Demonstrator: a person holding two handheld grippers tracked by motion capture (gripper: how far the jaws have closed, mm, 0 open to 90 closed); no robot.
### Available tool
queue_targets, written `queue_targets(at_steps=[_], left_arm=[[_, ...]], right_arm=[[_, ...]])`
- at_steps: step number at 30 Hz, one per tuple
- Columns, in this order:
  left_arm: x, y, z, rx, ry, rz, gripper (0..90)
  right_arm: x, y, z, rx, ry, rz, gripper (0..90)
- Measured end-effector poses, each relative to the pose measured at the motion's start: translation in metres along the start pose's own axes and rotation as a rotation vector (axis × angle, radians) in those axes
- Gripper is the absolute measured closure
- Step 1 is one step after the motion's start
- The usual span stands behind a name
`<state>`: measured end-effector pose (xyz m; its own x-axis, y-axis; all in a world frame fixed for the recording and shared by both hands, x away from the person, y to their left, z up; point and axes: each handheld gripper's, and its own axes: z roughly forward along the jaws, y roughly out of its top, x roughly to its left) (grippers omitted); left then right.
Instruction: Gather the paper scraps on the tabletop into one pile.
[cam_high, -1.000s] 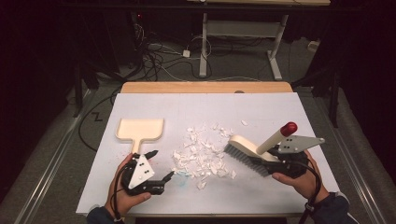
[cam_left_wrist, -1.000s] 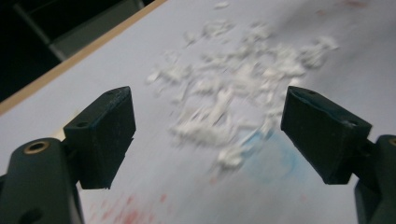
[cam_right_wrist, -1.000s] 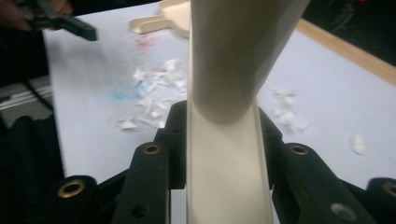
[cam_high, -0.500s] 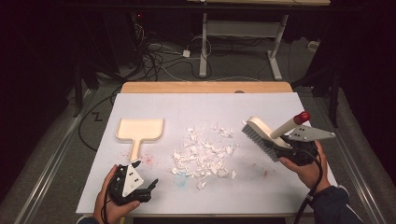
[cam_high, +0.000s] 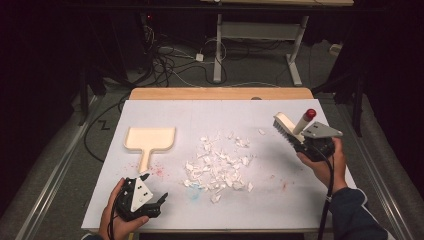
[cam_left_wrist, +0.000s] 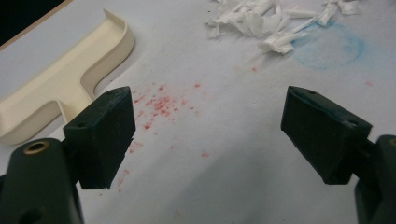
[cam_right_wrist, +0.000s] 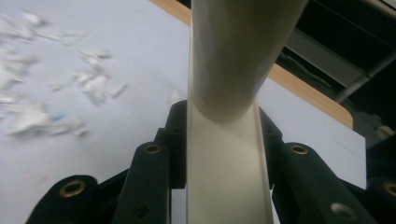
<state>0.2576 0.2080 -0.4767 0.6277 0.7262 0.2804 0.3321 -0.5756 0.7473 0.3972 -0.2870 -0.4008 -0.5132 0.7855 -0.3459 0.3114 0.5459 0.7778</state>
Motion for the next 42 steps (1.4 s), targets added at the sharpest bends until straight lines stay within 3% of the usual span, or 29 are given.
queue_targets(at_steps=[2,5,6,13,17,18,19,22,23,25,26,30,31,32,37,40,42], left_arm=[[-0.001,-0.001,-0.001,0.004,-0.001,-0.005,17.0],[-0.001,0.000,-0.002,0.004,0.001,-0.003,17.0],[-0.001,0.001,-0.002,0.000,0.002,-0.005,17.0],[-0.004,0.002,-0.001,0.008,-0.004,0.007,17.0],[-0.003,0.002,0.000,0.010,-0.005,0.002,17.0],[-0.003,0.002,0.000,0.009,-0.007,0.001,17.0],[-0.003,0.002,0.000,0.010,-0.009,0.001,17.0],[-0.003,0.002,0.000,0.010,-0.012,0.005,17.0],[-0.003,0.002,0.000,0.009,-0.012,0.006,17.0],[-0.003,0.002,-0.001,0.007,-0.012,0.008,17.0],[-0.003,0.002,-0.001,0.005,-0.014,0.007,17.0],[-0.003,0.002,-0.001,0.004,-0.017,0.009,17.0],[-0.003,0.003,-0.001,0.003,-0.017,0.010,17.0],[-0.003,0.003,-0.001,0.002,-0.018,0.010,17.0],[-0.003,0.003,-0.002,0.000,-0.019,0.012,17.0],[-0.003,0.003,-0.002,-0.003,-0.018,0.012,17.0],[-0.004,0.003,-0.003,-0.003,-0.016,0.014,17.0]], right_arm=[[0.001,0.001,0.023,0.046,-0.031,-0.017,68.2],[0.004,0.002,0.037,0.074,-0.040,-0.023,68.2],[0.012,0.004,0.048,0.104,-0.061,-0.058,68.2],[0.035,0.009,0.071,0.115,-0.027,-0.088,68.2],[0.052,0.011,0.077,0.091,0.031,-0.101,68.0],[0.052,0.011,0.077,0.091,0.031,-0.101,68.0],[0.056,0.011,0.076,0.069,0.075,-0.094,67.9],[0.060,0.012,0.074,0.045,0.111,-0.086,67.9],[0.064,0.013,0.071,0.033,0.158,-0.084,67.8],[0.067,0.013,0.068,0.025,0.175,-0.091,67.8],[0.071,0.014,0.062,0.003,0.246,-0.094,67.9],[0.083,0.014,0.050,-0.002,0.333,-0.116,67.8],[0.083,0.014,0.050,-0.002,0.333,-0.116,67.8],[0.087,0.013,0.043,-0.006,0.373,-0.129,67.8],[0.096,0.012,0.023,-0.030,0.433,-0.163,68.1],[0.096,0.014,0.014,-0.043,0.441,-0.160,68.1],[0.092,0.019,0.001,-0.081,0.441,-0.146,68.1]])
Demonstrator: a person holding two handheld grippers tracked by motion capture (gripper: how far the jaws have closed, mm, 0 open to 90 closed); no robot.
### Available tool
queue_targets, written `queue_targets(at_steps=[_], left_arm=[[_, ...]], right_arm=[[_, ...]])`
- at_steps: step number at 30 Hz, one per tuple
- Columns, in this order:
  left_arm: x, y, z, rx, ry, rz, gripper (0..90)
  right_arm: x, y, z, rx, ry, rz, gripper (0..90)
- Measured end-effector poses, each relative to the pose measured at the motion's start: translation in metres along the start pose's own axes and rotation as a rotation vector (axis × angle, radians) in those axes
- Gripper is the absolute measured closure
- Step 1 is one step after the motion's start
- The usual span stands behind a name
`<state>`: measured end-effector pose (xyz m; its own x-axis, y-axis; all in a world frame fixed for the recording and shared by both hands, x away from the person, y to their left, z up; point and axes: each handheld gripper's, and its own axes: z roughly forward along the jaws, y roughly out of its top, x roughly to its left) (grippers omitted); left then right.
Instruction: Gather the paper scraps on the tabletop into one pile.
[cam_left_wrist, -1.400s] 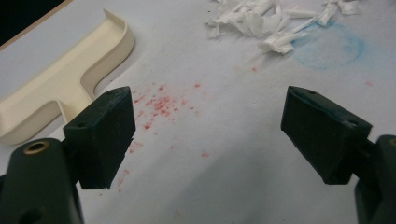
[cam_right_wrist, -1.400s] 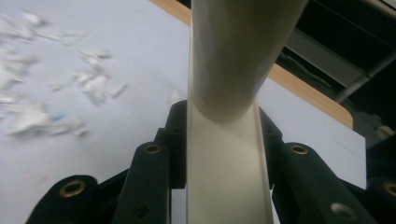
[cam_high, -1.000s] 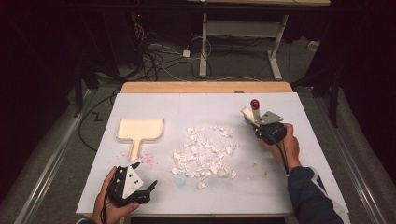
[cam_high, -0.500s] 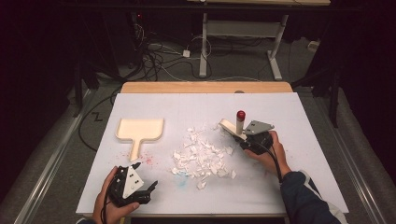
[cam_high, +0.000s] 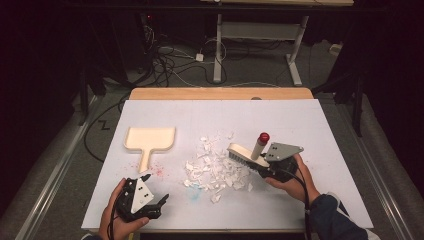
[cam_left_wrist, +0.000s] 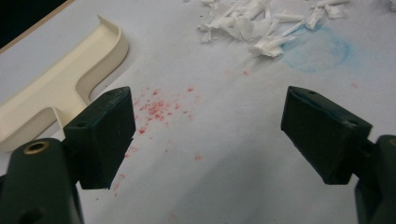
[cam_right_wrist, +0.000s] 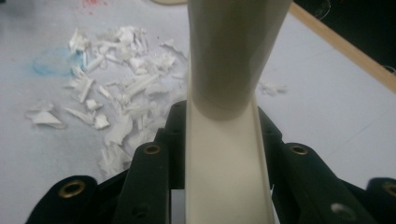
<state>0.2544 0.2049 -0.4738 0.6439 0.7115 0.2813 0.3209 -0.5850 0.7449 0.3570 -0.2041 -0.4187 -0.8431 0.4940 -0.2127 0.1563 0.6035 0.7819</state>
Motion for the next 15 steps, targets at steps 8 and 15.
queue_targets(at_steps=[8,15], left_arm=[[0.000,0.000,0.000,0.001,0.000,0.001,17.0],[0.000,0.000,0.001,0.004,-0.004,-0.005,17.0]], right_arm=[[-0.010,0.004,-0.016,-0.042,-0.033,0.053,68.1],[-0.033,0.009,-0.007,-0.032,-0.144,0.085,68.1]])
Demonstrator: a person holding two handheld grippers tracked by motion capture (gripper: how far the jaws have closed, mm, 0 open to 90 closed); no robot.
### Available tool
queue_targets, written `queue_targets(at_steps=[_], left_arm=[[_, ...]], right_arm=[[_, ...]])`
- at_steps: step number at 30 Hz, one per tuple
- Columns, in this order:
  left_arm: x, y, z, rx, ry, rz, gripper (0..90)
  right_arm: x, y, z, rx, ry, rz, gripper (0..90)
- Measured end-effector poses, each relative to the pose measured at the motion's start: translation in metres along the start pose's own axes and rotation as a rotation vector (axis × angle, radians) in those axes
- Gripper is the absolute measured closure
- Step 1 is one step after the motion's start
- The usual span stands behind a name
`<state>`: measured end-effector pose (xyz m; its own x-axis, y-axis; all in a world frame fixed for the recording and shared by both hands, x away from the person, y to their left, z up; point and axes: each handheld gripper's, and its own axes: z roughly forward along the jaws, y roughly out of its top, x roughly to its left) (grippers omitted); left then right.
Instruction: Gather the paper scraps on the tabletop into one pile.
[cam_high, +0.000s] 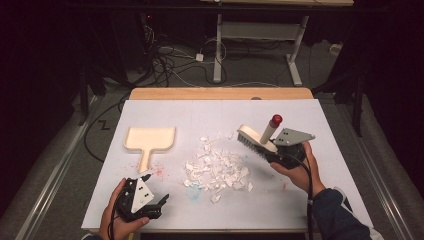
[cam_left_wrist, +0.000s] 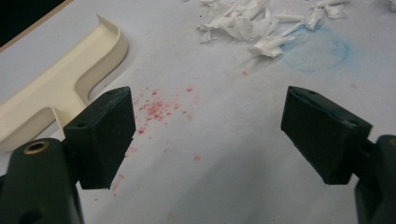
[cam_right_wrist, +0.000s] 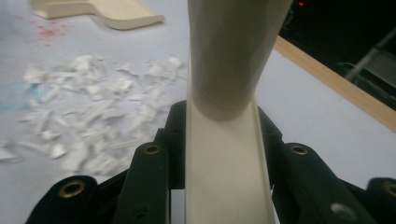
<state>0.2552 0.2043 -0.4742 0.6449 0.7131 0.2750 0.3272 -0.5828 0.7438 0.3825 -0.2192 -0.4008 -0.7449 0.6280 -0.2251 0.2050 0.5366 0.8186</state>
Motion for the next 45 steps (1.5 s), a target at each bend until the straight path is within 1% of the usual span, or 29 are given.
queue_targets(at_steps=[1,2,3,4,6,7,8,9,10,11,12,13,14,16,17,18,19,23,24,26,28,29,30,39,40,41,42,43,45], left_arm=[[0.000,0.000,0.000,0.001,0.001,0.000,17.0],[0.000,0.000,0.000,0.001,-0.001,-0.001,17.0],[0.000,0.000,0.001,0.000,-0.002,-0.002,17.0],[0.000,0.000,0.001,0.001,-0.002,-0.002,17.0],[0.000,0.000,0.001,0.000,-0.003,-0.004,17.0],[0.001,0.000,0.001,0.000,-0.004,-0.005,17.0],[0.001,0.000,0.001,0.000,-0.004,-0.005,17.0],[0.001,0.000,0.002,-0.001,-0.006,-0.004,17.0],[0.001,0.000,0.002,-0.001,-0.007,-0.004,17.0],[0.001,0.000,0.002,-0.003,-0.008,-0.002,17.0],[0.001,0.000,0.002,-0.004,-0.009,-0.001,17.0],[0.001,0.000,0.002,-0.004,-0.010,0.000,17.0],[0.001,0.000,0.002,-0.003,-0.011,-0.001,17.0],[0.001,-0.001,0.002,-0.004,-0.013,-0.007,17.0],[0.001,-0.001,0.002,0.000,-0.015,-0.003,17.0],[0.001,-0.001,0.002,-0.001,-0.016,-0.005,17.0],[0.001,-0.001,0.001,-0.002,-0.016,-0.007,17.0],[0.000,-0.001,0.000,-0.007,-0.017,-0.010,17.0],[0.000,-0.001,0.000,-0.008,-0.017,-0.011,17.0],[0.000,-0.001,0.001,-0.004,-0.020,-0.011,17.0],[0.000,-0.001,0.002,-0.005,-0.024,-0.012,17.0],[0.001,-0.002,0.002,-0.004,-0.024,-0.011,17.0],[0.001,-0.002,0.002,-0.004,-0.025,-0.012,17.0],[0.000,-0.002,0.002,0.005,-0.024,-0.005,17.0],[0.000,-0.002,0.002,0.005,-0.024,-0.006,17.0],[-0.001,-0.002,0.002,0.006,-0.025,-0.004,17.0],[-0.001,-0.002,0.002,0.007,-0.024,-0.003,17.0],[-0.001,-0.002,0.001,0.005,-0.023,-0.003,17.0],[-0.001,-0.002,0.001,0.004,-0.022,-0.005,17.0]], right_arm=[[0.000,0.000,0.000,0.000,0.000,0.000,68.1],[-0.004,0.001,0.005,0.000,-0.023,0.006,68.1],[-0.008,0.002,0.010,0.000,-0.033,0.009,68.1],[-0.016,0.004,0.023,0.004,-0.062,0.018,68.1],[-0.021,0.005,0.031,0.013,-0.075,0.016,68.1],[-0.027,0.009,0.048,0.026,-0.120,0.000,68.1],[-0.027,0.009,0.048,0.026,-0.120,0.000,68.1],[-0.032,0.011,0.066,0.027,-0.154,-0.023,68.2],[-0.032,0.011,0.066,0.027,-0.154,-0.023,68.2],[-0.033,0.012,0.075,0.033,-0.189,-0.045,68.2],[-0.034,0.013,0.084,0.041,-0.200,-0.048,68.1],[-0.037,0.014,0.099,0.052,-0.196,-0.029,68.2],[-0.037,0.014,0.099,0.052,-0.196,-0.029,68.2],[-0.034,0.017,0.118,0.063,-0.177,-0.012,68.2],[-0.034,0.017,0.118,0.063,-0.177,-0.012,68.2],[-0.028,0.020,0.127,0.067,-0.154,-0.025,68.2],[-0.028,0.020,0.127,0.067,-0.154,-0.025,68.2],[-0.007,0.028,0.145,0.052,-0.080,-0.071,68.2],[-0.007,0.028,0.145,0.052,-0.080,-0.071,68.2],[0.004,0.032,0.150,0.035,-0.021,-0.087,68.1],[0.007,0.033,0.151,0.031,-0.003,-0.091,68.0],[0.014,0.034,0.150,0.024,0.048,-0.092,67.9],[0.014,0.034,0.150,0.024,0.048,-0.092,67.9],[0.032,0.025,0.136,-0.026,0.254,-0.161,67.0],[0.035,0.022,0.129,-0.036,0.293,-0.176,67.0],[0.035,0.022,0.129,-0.036,0.293,-0.176,67.0],[0.038,0.018,0.120,-0.039,0.333,-0.211,67.0],[0.038,0.018,0.120,-0.039,0.333,-0.211,67.0],[0.042,0.013,0.106,-0.048,0.387,-0.238,67.1]])
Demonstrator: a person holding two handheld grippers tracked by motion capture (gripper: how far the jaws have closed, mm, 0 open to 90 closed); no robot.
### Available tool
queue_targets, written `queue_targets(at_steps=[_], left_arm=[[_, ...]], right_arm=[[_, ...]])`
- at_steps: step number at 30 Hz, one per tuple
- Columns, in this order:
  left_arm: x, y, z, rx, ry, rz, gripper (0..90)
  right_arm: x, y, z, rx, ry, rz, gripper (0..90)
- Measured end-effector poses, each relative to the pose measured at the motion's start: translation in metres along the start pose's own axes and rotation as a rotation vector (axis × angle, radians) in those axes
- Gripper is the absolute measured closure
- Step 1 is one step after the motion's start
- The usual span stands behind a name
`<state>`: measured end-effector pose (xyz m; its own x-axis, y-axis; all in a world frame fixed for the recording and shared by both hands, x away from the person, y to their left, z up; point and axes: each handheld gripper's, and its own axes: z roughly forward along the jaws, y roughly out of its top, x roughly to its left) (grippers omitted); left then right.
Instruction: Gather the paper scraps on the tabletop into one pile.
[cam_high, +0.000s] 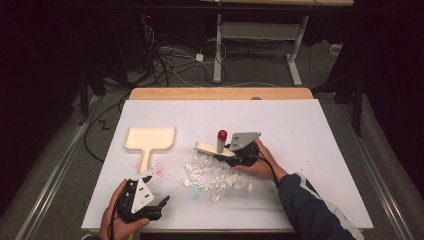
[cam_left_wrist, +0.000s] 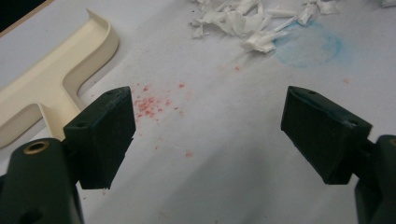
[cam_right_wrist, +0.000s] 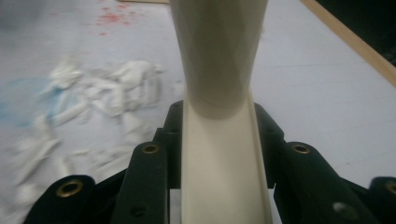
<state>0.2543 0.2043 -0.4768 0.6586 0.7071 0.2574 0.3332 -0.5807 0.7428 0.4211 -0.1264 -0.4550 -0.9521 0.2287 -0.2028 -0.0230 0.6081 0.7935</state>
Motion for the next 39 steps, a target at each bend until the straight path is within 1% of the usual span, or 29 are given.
queue_targets(at_steps=[1,4,5,6,7,8,9,10,11,14,16,18,19,20,21,22,23,24,27,28,29,32,36,39], left_arm=[[0.000,0.000,0.000,0.000,0.000,0.000,17.0],[-0.001,0.000,-0.001,0.001,-0.001,0.003,17.0],[-0.001,0.001,-0.001,0.002,-0.002,0.004,17.0],[-0.001,0.001,0.000,0.003,-0.003,0.006,17.0],[-0.001,0.001,0.000,0.000,-0.002,0.001,17.0],[-0.001,0.001,0.000,0.002,-0.002,0.002,17.0],[-0.001,0.001,0.000,0.003,-0.003,0.004,17.0],[-0.001,0.001,0.000,0.005,-0.003,0.007,17.0],[-0.001,0.001,0.000,0.004,-0.003,0.007,17.0],[-0.002,0.002,0.000,0.008,-0.005,0.016,17.0],[-0.002,0.002,0.000,0.004,-0.004,0.015,17.0],[-0.002,0.002,0.000,0.003,-0.004,0.017,17.0],[-0.002,0.002,0.000,0.003,-0.003,0.019,17.0],[-0.002,0.002,-0.001,0.002,-0.003,0.020,17.0],[-0.002,0.002,-0.001,0.001,-0.003,0.019,17.0],[-0.002,0.002,-0.001,0.001,-0.002,0.020,17.0],[-0.002,0.002,-0.001,0.000,-0.001,0.020,17.0],[-0.002,0.002,-0.002,-0.001,0.000,0.020,17.0],[-0.002,0.003,-0.003,-0.004,0.002,0.023,17.0],[-0.002,0.003,-0.003,-0.006,0.003,0.023,17.0],[-0.002,0.003,-0.003,-0.007,0.003,0.023,17.0],[-0.002,0.003,-0.004,-0.006,0.004,0.025,17.0],[-0.003,0.003,-0.004,-0.007,0.005,0.028,17.0],[-0.003,0.004,-0.003,-0.004,0.002,0.031,17.0]], right_arm=[[0.000,0.000,0.000,0.000,0.000,0.000,67.1],[0.010,0.000,-0.011,-0.020,0.043,-0.030,67.5],[0.017,0.000,-0.018,-0.023,0.045,-0.054,67.8],[0.017,0.000,-0.018,-0.023,0.045,-0.054,67.8],[0.022,-0.001,-0.025,-0.032,0.039,-0.065,68.0],[0.022,-0.001,-0.025,-0.032,0.039,-0.065,68.0],[0.024,-0.001,-0.029,-0.043,0.029,-0.058,68.0],[0.024,-0.001,-0.037,-0.073,0.018,-0.041,68.1],[0.024,-0.001,-0.037,-0.073,0.018,-0.041,68.1],[0.022,0.000,-0.050,-0.090,-0.039,-0.018,68.0],[0.021,0.000,-0.058,-0.101,-0.081,0.008,68.0],[0.020,0.001,-0.068,-0.099,-0.138,0.019,68.0],[0.018,0.002,-0.079,-0.108,-0.158,0.037,68.0],[0.018,0.002,-0.079,-0.108,-0.158,0.037,68.0],[0.018,0.002,-0.090,-0.109,-0.198,0.059,68.0],[0.018,0.002,-0.090,-0.109,-0.198,0.059,68.0],[0.018,0.002,-0.095,-0.102,-0.213,0.071,68.0],[0.018,0.001,-0.101,-0.095,-0.236,0.079,68.0],[0.019,-0.006,-0.116,-0.057,-0.315,0.126,68.0],[0.022,-0.013,-0.125,-0.022,-0.376,0.155,68.0],[0.022,-0.013,-0.125,-0.022,-0.376,0.155,68.0],[0.026,-0.026,-0.140,0.028,-0.465,0.200,68.0],[0.032,-0.045,-0.161,0.074,-0.553,0.260,68.0],[0.037,-0.060,-0.174,0.107,-0.591,0.298,68.0]])
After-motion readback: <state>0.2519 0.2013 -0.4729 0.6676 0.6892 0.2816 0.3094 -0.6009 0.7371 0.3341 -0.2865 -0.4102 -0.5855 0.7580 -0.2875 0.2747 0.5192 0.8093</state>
